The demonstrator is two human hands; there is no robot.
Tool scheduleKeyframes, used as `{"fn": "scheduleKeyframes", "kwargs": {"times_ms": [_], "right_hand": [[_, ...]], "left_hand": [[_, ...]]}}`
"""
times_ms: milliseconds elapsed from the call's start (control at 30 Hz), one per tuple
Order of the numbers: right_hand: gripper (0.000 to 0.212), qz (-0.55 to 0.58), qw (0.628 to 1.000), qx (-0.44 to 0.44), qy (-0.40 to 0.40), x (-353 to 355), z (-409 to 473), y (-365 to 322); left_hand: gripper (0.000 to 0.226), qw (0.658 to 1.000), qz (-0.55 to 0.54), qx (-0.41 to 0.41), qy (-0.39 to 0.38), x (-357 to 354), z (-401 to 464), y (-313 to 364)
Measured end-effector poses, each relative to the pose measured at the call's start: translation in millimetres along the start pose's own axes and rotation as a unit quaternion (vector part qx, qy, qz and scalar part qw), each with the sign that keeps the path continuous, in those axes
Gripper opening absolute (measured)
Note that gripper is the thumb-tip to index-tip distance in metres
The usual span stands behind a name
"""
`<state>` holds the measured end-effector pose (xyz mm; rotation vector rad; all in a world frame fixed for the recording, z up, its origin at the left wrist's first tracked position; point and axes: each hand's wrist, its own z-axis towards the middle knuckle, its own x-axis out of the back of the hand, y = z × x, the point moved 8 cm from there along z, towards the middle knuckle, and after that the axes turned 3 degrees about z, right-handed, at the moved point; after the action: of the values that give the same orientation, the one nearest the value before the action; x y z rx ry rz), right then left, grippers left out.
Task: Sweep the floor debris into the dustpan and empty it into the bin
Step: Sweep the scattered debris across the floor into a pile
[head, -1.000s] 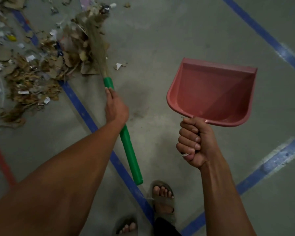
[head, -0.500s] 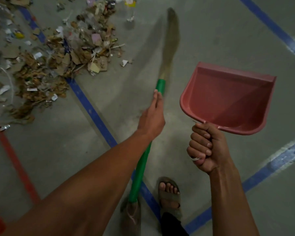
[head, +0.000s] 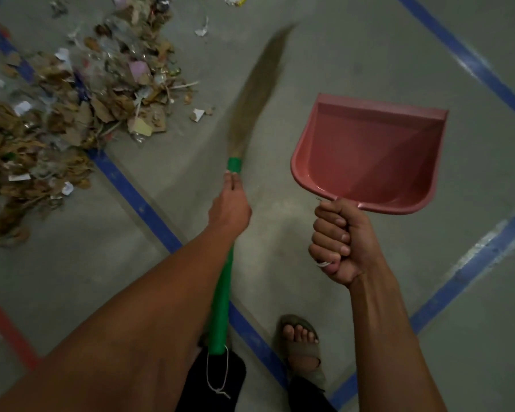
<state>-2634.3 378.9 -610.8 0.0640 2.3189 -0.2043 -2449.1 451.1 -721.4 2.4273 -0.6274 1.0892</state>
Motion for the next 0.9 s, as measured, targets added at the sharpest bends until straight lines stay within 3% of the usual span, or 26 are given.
{"fn": "scheduleKeyframes", "kwargs": {"times_ms": [133,267,500,700,900], "right_hand": [[0.042,-0.010,1.000,-0.023,-0.001,-30,20,19],[0.043,-0.038,0.998,-0.042,0.014,-54,31,34],[0.043,-0.059,0.996,-0.059,0.022,-100,60,57],[0.043,-0.086,0.991,-0.099,0.019,-124,84,90],[0.043,-0.095,0.987,-0.130,0.010,-139,98,109]], "left_hand": [[0.080,0.996,0.013,0.060,0.065,55,9,-72],[0.087,0.989,0.076,0.010,0.129,89,-5,-98],[0.085,0.986,0.130,-0.102,0.022,71,-3,-105],[0.078,0.996,0.089,0.005,-0.014,86,24,-171],[0.075,0.993,0.077,0.086,0.034,144,49,-261]]}}
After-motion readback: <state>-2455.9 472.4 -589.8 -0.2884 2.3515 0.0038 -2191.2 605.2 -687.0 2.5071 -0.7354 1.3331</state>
